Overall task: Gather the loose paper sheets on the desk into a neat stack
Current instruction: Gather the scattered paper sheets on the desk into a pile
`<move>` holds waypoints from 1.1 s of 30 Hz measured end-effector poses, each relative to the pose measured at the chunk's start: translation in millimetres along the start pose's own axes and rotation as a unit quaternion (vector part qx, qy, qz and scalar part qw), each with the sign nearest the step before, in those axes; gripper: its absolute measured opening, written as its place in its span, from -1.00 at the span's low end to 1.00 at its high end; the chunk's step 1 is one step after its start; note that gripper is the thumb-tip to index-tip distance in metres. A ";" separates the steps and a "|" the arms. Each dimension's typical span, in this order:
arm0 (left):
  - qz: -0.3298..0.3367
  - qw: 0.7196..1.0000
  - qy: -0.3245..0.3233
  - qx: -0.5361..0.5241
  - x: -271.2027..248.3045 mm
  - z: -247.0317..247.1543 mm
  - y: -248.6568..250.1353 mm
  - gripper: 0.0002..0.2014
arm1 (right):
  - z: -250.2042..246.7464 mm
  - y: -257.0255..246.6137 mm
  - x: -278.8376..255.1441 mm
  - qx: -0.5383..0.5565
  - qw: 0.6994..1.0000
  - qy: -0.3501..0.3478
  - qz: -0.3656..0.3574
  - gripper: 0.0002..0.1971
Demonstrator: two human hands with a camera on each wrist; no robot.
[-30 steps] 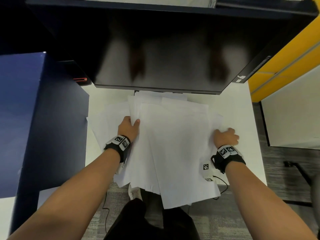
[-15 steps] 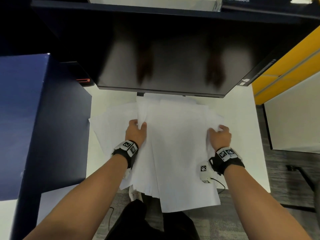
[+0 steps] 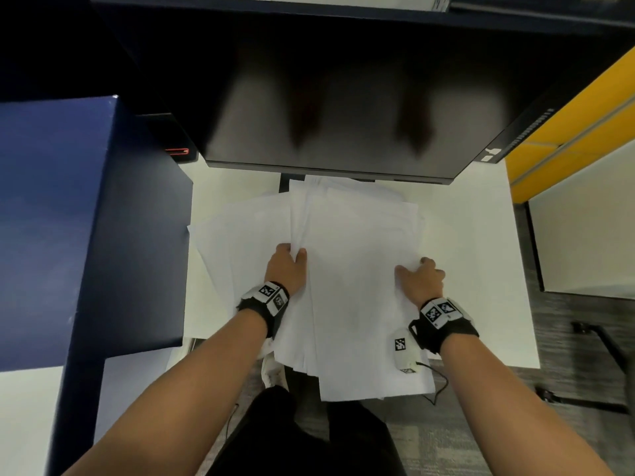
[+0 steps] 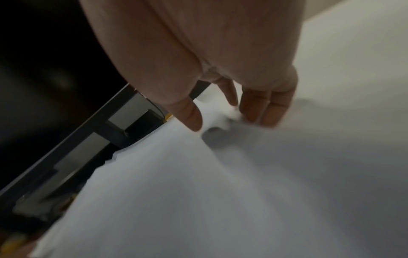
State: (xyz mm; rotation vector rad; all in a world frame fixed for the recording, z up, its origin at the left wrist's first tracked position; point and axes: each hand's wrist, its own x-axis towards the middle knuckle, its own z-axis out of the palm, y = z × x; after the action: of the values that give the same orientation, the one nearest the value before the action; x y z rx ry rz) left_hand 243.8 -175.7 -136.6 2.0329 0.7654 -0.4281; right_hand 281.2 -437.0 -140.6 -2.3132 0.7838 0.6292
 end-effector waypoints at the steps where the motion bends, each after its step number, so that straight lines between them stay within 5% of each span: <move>1: -0.007 0.998 -0.016 0.052 -3.1 -7.6 -9.5 -0.46 | -6.0 9.8 -1.9 -0.031 0.999 -0.004 -0.011 -0.31; 7: -0.068 0.953 -0.157 0.251 -34.0 -11.2 -44.4 -0.69 | 1.9 48.3 -32.8 -0.202 0.977 -0.061 -0.034 -0.65; 11: -0.009 0.924 -0.175 0.341 -42.7 7.3 -48.9 -0.77 | 11.4 35.7 -52.6 -0.293 0.948 -0.091 -0.080 -0.68; 14: 0.025 0.923 -0.149 0.353 -49.1 7.3 -48.2 -0.77 | 3.4 30.5 -58.4 -0.305 0.944 -0.097 -0.086 -0.72; 17: -0.002 0.958 -0.087 0.274 -46.9 -15.3 -47.6 -0.50 | -9.6 34.8 -49.4 -0.256 0.960 -0.106 -0.044 -0.77; 23: -0.110 0.976 0.128 0.135 3.3 -78.9 -49.3 -0.26 | -47.3 39.7 7.5 -0.097 0.994 -0.044 -0.016 -0.53; 28: -0.133 0.984 0.077 0.091 33.9 -84.5 -35.3 -0.37 | -40.0 20.1 49.5 0.016 0.999 -0.009 -0.037 0.01; 33: -0.064 0.991 0.033 0.110 33.1 -56.0 -9.1 -0.58 | -3.5 -28.9 23.8 -0.009 0.996 -0.022 -0.091 -0.35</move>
State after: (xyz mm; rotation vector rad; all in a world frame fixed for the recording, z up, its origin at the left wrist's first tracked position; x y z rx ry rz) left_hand 263.0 -113.2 -130.6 2.2189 0.9269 -0.5414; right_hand 318.1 -429.7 -141.0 -2.3455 0.5401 0.6056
